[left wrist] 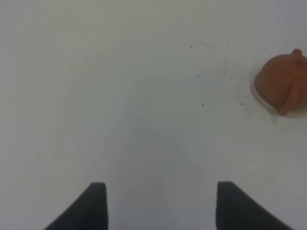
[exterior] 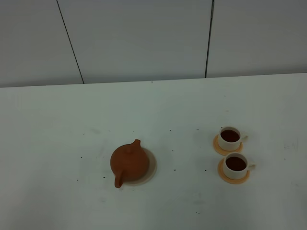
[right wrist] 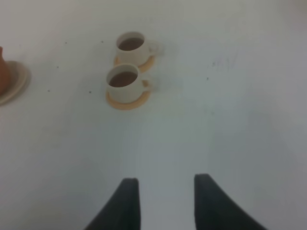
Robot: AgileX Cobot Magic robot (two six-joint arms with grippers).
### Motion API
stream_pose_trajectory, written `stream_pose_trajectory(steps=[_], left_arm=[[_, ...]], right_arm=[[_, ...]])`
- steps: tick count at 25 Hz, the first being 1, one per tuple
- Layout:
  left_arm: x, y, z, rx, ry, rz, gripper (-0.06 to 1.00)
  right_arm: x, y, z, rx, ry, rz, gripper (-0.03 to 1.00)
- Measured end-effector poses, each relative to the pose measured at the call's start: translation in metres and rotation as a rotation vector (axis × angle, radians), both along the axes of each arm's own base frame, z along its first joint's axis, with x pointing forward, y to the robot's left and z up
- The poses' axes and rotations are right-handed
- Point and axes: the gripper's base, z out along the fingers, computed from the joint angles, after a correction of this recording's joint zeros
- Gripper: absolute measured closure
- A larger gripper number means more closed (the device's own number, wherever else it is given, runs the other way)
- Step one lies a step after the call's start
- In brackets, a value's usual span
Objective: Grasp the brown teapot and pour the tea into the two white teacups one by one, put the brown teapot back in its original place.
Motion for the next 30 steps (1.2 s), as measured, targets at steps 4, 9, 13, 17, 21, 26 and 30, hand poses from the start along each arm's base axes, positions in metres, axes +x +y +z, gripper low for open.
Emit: stream_pose_trajectory(steps=[4,9,13,17,21,26,30], left_arm=[[0.0,0.0,0.0,0.0,0.0,0.0,0.39],[0.0,0.0,0.0,0.0,0.0,0.0,0.39],[0.0,0.0,0.0,0.0,0.0,0.0,0.39],[0.0,0.0,0.0,0.0,0.0,0.0,0.39],[0.0,0.0,0.0,0.0,0.0,0.0,0.39],[0.0,0.0,0.0,0.0,0.0,0.0,0.39],[0.0,0.0,0.0,0.0,0.0,0.0,0.39]], right_arm=[[0.0,0.0,0.0,0.0,0.0,0.0,0.7],[0.0,0.0,0.0,0.001,0.0,0.0,0.7],[0.0,0.0,0.0,0.001,0.0,0.0,0.7],[0.0,0.0,0.0,0.001,0.0,0.0,0.7],[0.0,0.0,0.0,0.001,0.0,0.0,0.7],[0.0,0.0,0.0,0.001,0.0,0.0,0.7],[0.0,0.0,0.0,0.001,0.0,0.0,0.7]])
